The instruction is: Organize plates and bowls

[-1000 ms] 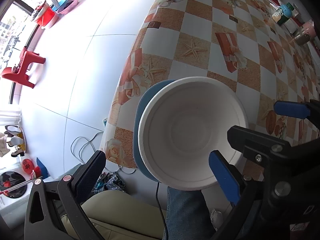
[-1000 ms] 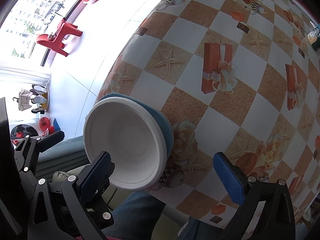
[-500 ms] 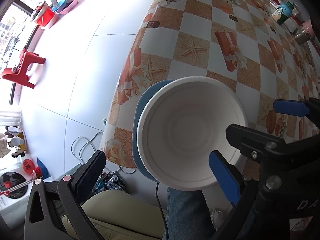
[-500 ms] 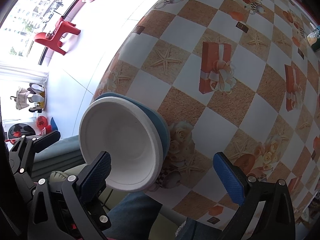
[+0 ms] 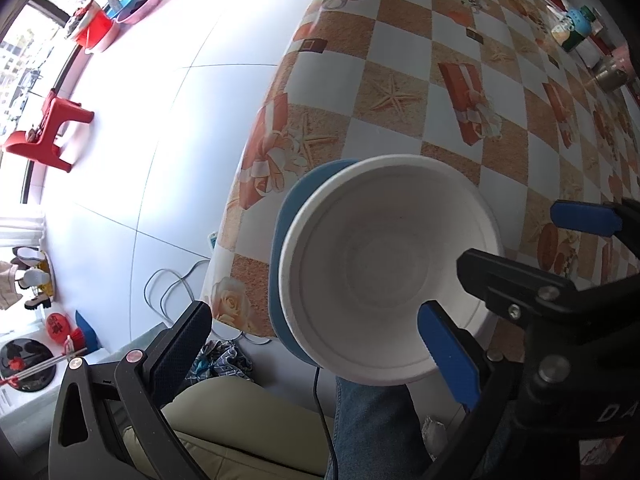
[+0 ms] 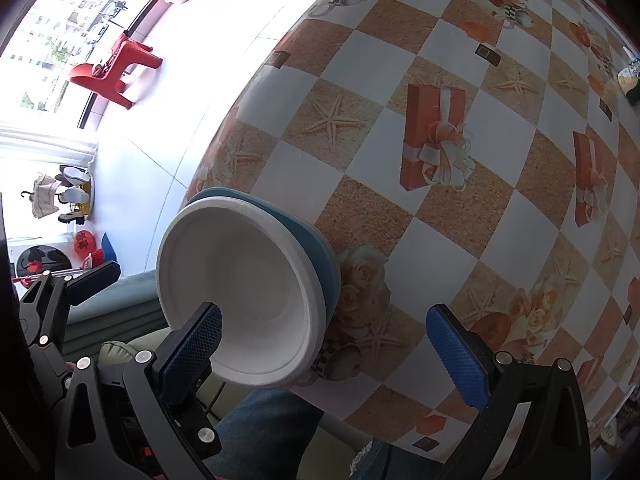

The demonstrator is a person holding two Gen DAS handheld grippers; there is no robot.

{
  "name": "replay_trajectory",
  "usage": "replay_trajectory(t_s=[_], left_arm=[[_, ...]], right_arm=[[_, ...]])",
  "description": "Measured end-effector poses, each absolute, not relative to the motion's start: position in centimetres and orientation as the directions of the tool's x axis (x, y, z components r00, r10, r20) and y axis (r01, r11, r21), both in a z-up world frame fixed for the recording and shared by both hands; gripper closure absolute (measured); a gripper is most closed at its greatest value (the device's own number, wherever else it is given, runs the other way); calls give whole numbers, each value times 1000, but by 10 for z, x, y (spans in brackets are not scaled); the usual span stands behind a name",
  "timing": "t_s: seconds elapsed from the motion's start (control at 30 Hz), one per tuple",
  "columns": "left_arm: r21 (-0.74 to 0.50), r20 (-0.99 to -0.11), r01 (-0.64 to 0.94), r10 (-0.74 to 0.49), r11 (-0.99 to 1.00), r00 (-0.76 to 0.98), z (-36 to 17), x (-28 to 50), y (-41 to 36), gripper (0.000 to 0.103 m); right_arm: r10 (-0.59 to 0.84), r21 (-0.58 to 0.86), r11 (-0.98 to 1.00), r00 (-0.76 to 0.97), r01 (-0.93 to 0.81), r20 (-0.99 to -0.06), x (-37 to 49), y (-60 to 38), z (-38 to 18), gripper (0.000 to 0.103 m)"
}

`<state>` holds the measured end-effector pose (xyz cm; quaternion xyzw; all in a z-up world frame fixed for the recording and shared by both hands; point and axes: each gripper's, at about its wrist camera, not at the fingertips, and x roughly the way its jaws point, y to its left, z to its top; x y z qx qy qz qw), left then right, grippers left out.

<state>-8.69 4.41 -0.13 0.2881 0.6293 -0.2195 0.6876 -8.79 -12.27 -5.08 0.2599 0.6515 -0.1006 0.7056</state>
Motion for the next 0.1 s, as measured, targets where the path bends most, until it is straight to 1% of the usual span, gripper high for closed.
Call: replay_trajectory(t_s=[0.1], left_arm=[[134,-988,652,49,747,147,3,-84,47,0]], right_arm=[[206,248,839,139,484,-969,-87,-124,-52,0]])
